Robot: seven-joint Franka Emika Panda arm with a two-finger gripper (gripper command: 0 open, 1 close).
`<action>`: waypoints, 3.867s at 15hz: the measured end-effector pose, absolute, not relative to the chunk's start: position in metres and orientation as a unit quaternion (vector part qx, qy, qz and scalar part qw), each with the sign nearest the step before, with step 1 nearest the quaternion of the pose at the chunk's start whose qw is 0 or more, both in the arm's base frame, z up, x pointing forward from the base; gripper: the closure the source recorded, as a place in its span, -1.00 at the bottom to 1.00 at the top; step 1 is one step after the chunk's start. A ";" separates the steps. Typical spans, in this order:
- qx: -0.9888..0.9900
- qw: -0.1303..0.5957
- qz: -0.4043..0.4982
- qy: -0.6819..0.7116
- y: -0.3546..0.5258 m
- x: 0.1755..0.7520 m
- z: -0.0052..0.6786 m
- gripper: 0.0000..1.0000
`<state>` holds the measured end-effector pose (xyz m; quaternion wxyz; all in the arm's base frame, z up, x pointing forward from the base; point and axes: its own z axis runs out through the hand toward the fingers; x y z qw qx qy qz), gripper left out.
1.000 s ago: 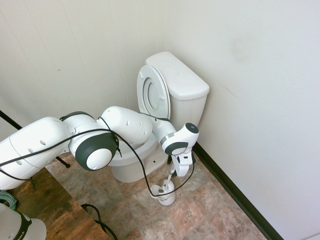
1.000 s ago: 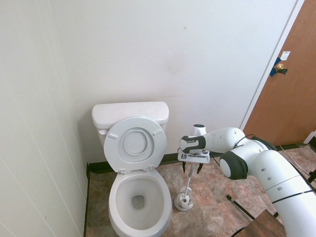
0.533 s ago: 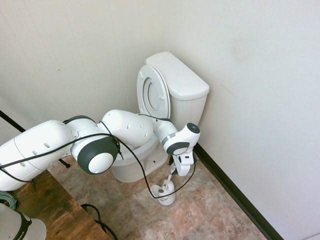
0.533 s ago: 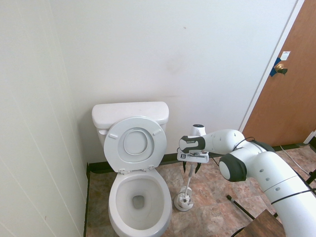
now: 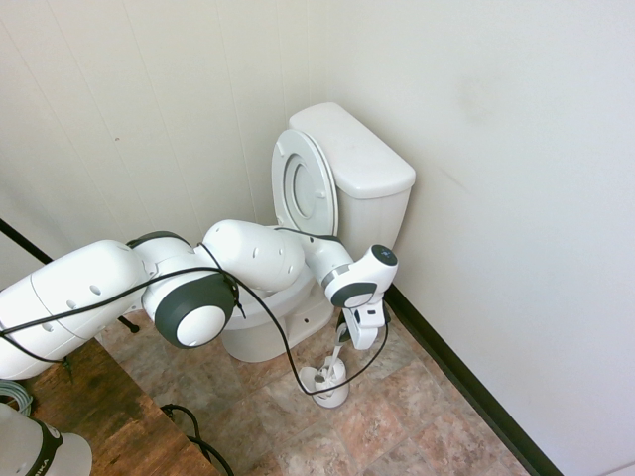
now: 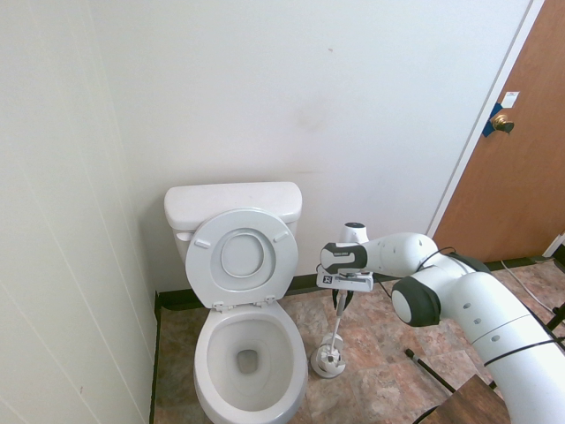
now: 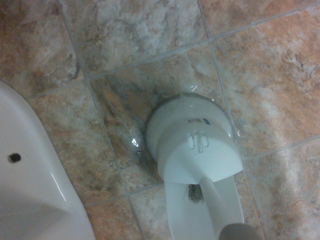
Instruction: Clean the toilet
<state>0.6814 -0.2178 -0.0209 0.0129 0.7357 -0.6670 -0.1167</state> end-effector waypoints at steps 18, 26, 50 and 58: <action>0.781 -0.004 -0.089 -0.618 -0.193 0.652 0.056 1.00; 0.802 0.002 -0.047 -0.596 -0.169 0.612 0.173 1.00; 0.892 0.020 0.031 -0.451 0.156 0.553 0.345 1.00; 0.892 -0.023 0.013 -0.452 0.180 0.625 0.268 1.00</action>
